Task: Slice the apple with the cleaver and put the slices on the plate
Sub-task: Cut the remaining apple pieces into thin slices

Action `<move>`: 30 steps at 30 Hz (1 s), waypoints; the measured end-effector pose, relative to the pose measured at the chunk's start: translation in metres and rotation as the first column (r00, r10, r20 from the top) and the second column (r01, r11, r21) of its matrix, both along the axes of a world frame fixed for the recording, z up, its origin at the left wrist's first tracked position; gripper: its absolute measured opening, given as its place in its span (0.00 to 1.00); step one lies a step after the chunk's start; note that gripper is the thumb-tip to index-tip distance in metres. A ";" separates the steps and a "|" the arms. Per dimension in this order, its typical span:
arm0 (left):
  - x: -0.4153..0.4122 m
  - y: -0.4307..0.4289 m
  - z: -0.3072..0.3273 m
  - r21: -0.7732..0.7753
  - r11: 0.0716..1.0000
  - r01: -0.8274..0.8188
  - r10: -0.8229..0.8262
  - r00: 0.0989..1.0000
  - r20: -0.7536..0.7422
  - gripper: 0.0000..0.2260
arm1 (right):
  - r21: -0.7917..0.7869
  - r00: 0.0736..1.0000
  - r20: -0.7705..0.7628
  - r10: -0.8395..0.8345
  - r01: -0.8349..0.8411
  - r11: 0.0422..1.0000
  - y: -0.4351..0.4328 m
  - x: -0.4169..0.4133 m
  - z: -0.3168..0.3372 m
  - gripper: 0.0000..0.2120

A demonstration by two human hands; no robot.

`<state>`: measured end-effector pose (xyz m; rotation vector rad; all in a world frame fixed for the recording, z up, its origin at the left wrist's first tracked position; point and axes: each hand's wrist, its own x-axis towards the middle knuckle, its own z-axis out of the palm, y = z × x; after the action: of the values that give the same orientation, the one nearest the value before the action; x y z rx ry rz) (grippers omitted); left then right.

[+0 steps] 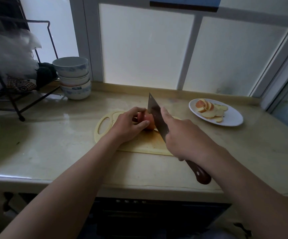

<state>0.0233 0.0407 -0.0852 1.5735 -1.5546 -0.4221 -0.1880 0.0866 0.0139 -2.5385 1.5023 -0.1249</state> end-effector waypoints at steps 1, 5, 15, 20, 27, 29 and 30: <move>0.001 0.000 0.000 -0.002 1.000 0.000 0.000 1.000 0.003 0.22 | -0.001 1.000 -0.002 0.003 -0.003 1.000 -0.004 0.003 -0.002 0.43; 0.002 -0.001 -0.001 -0.002 1.000 -0.001 0.001 1.000 0.006 0.22 | 0.033 1.000 0.014 0.008 -0.009 0.999 -0.018 0.014 -0.010 0.41; 0.002 -0.001 -0.001 -0.004 1.000 -0.002 0.002 1.000 0.005 0.23 | 0.103 0.999 0.026 -0.025 0.023 0.994 -0.038 0.020 -0.007 0.48; 0.001 0.001 0.000 0.003 1.000 0.008 -0.008 1.000 -0.019 0.22 | 0.047 0.978 0.205 -0.034 0.025 0.999 -0.036 0.015 0.001 0.40; 0.000 0.002 0.001 0.014 1.000 0.013 -0.012 1.000 -0.019 0.22 | -0.002 0.963 0.270 -0.011 0.012 1.000 -0.037 0.021 0.004 0.41; 0.001 0.002 0.001 0.014 1.000 0.007 -0.007 1.000 -0.020 0.22 | -0.014 0.960 0.279 -0.005 0.009 1.000 -0.037 0.020 0.005 0.41; 0.001 0.002 0.001 0.014 1.000 0.005 -0.005 1.000 -0.019 0.22 | -0.016 0.960 0.279 -0.004 0.009 1.000 -0.037 0.021 0.006 0.41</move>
<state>0.0240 0.0429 -0.0840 1.5724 -1.5444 -0.4498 -0.1674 0.0496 0.0194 -2.4059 1.4038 -0.4773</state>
